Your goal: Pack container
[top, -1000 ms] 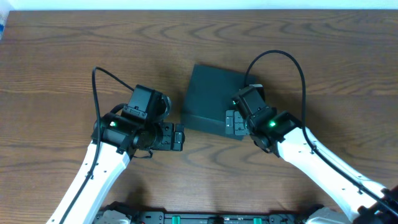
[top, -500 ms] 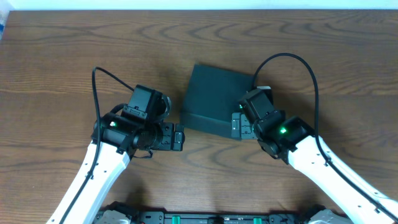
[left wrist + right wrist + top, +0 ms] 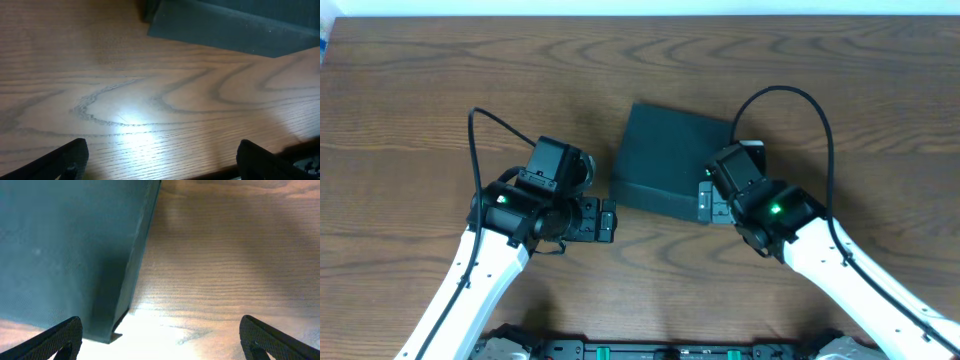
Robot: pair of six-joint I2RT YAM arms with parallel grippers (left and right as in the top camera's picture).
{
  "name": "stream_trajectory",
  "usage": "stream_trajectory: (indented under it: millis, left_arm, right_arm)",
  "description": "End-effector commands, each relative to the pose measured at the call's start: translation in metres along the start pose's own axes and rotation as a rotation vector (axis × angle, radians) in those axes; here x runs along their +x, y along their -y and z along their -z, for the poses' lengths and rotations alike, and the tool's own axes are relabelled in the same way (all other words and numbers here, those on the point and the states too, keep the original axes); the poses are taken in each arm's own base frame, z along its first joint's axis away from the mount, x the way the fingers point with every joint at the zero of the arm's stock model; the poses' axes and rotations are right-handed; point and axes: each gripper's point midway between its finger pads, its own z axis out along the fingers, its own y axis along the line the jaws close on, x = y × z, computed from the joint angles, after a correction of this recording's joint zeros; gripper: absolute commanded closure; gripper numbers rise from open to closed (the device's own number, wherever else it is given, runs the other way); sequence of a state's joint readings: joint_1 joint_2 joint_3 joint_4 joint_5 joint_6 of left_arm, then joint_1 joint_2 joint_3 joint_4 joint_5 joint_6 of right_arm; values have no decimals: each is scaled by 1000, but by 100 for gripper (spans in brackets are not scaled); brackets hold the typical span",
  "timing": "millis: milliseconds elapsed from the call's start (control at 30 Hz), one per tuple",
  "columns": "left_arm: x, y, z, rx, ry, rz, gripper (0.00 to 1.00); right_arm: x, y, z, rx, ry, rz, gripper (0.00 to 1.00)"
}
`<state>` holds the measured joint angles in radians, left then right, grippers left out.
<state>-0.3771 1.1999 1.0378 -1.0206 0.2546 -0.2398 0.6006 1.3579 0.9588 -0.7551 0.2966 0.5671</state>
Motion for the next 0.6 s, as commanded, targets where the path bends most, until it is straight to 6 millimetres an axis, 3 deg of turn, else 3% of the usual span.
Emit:
stream_trajectory:
  millis: [0, 367, 567]
  left_arm:
    - [3, 1, -2, -9, -6, -4, 4]
    - [12, 13, -7, -39, -13, -97, 4]
    - [30, 7, -25, -106, -49, -92, 4]
  right_arm:
    - [-1, 9, -11, 48, -6, -26, 1]
    - [8, 0, -34, 46, -61, -12, 1]
    - [16, 1, -44, 68, -95, 1, 1]
